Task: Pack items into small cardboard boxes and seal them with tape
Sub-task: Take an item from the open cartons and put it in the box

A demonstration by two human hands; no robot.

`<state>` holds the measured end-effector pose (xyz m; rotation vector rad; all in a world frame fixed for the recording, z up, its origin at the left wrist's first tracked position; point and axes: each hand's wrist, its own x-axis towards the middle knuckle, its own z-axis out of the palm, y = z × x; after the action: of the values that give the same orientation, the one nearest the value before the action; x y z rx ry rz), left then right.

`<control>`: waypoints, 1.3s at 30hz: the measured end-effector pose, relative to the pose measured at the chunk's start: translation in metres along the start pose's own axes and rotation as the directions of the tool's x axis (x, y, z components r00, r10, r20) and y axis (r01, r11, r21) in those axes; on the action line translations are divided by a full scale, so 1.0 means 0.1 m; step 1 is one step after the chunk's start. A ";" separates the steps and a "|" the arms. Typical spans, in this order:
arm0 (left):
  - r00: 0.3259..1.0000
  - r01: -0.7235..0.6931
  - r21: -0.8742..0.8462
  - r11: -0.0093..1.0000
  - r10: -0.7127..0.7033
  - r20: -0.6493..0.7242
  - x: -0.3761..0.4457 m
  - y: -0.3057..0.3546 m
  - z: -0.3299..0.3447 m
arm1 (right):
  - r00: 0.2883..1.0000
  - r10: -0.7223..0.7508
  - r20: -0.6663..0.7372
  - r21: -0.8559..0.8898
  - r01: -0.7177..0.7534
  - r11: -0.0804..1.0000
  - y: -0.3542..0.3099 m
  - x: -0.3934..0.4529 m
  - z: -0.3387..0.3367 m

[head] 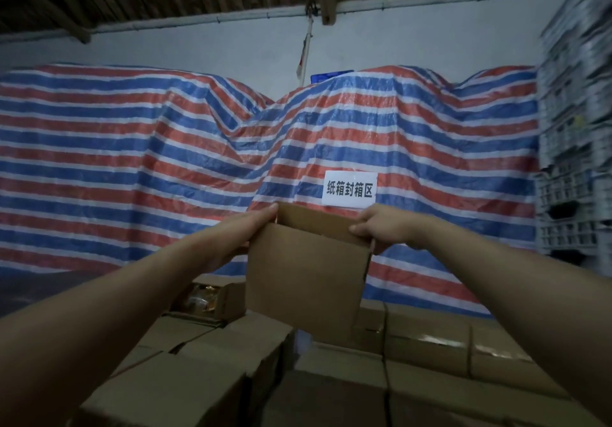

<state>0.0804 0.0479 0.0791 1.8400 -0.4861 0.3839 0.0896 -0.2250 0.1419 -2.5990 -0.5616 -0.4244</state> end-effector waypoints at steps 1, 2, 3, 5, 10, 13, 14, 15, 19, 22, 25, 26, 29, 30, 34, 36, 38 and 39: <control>1.000 -0.016 -0.025 1.000 0.017 0.013 -0.10 0.08 0.09 | 0.999 0.021 0.026 0.020 -0.021 1.000 0.01 -0.16 -0.11; 1.000 -0.023 -0.069 0.997 0.024 0.013 -0.19 0.15 0.19 | 0.998 0.039 0.054 0.039 -0.041 0.998 0.02 -0.31 -0.20; 1.000 -0.018 -0.133 0.991 0.017 -0.002 -0.27 0.20 0.29 | 0.995 0.056 0.078 0.061 -0.061 0.996 0.03 -0.45 -0.29; 0.998 0.005 -0.249 0.969 -0.020 -0.059 -0.46 0.29 0.52 | 0.991 0.082 0.108 0.112 -0.095 0.989 0.09 -0.73 -0.40; 0.990 0.033 -0.385 0.922 -0.083 -0.114 -1.09 0.21 1.09 | 0.974 0.141 0.175 0.185 -0.174 0.967 0.33 -1.42 -0.34; 0.982 0.088 -0.449 0.889 -0.153 -0.109 -1.40 0.12 1.43 | 0.962 0.177 0.209 0.183 -0.216 0.959 0.50 -1.73 -0.20; 0.981 0.095 -0.462 0.882 -0.163 -0.109 -1.47 0.10 1.54 | 0.957 0.187 0.222 0.182 -0.229 0.956 0.55 -1.82 -0.15; 0.977 0.107 -0.471 0.876 -0.181 -0.115 -1.54 0.08 1.63 | 0.951 0.201 0.233 0.178 -0.245 0.953 0.61 -1.90 -0.10; 0.967 0.126 -0.489 0.863 -0.216 -0.133 -1.76 -0.10 1.93 | 0.929 0.280 0.242 0.159 -0.323 0.933 0.84 -2.14 0.11; 0.955 0.108 -0.472 0.875 -0.224 -0.196 -1.87 -0.33 2.14 | 0.915 0.321 0.245 0.164 -0.366 0.916 1.02 -2.28 0.31; 0.957 0.103 -0.462 0.881 -0.214 -0.195 -1.93 -0.51 2.31 | 0.899 0.363 0.244 0.163 -0.407 0.899 1.19 -2.37 0.51; 0.948 0.126 -0.484 0.866 -0.249 -0.197 -1.94 -0.57 2.35 | 0.893 0.389 0.225 0.197 -0.433 0.880 1.21 -2.40 0.57; 0.933 0.155 -0.514 0.843 -0.296 -0.204 -1.93 -0.63 2.37 | 0.872 0.460 0.167 0.379 -0.488 0.787 1.24 -2.47 0.66; 0.945 0.146 -0.498 0.855 -0.270 -0.186 -1.92 -0.63 2.37 | 0.872 0.465 0.153 0.433 -0.482 0.762 1.22 -2.50 0.68; 0.967 0.144 -0.496 0.856 -0.228 -0.112 -1.93 -0.60 2.34 | 0.861 0.507 -0.041 0.595 -0.386 0.705 1.09 -2.60 0.85; 0.961 0.172 -0.523 0.835 -0.259 -0.098 -1.95 -0.61 2.32 | 0.839 0.491 -0.234 0.630 -0.254 0.734 1.04 -2.65 0.95; 0.953 0.214 -0.537 0.816 -0.295 -0.068 -1.97 -0.62 2.30 | 0.835 0.417 -0.359 0.592 -0.142 0.793 1.01 -2.72 0.97; 0.948 0.238 -0.539 0.808 -0.313 -0.051 -1.98 -0.61 2.29 | 0.852 0.375 -0.365 0.556 -0.124 0.822 0.99 -2.75 0.94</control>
<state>-0.0540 -0.1255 -0.1382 1.3053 -0.1899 0.1510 -0.0858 -0.3472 -0.0781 -1.9183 -0.1180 -0.6708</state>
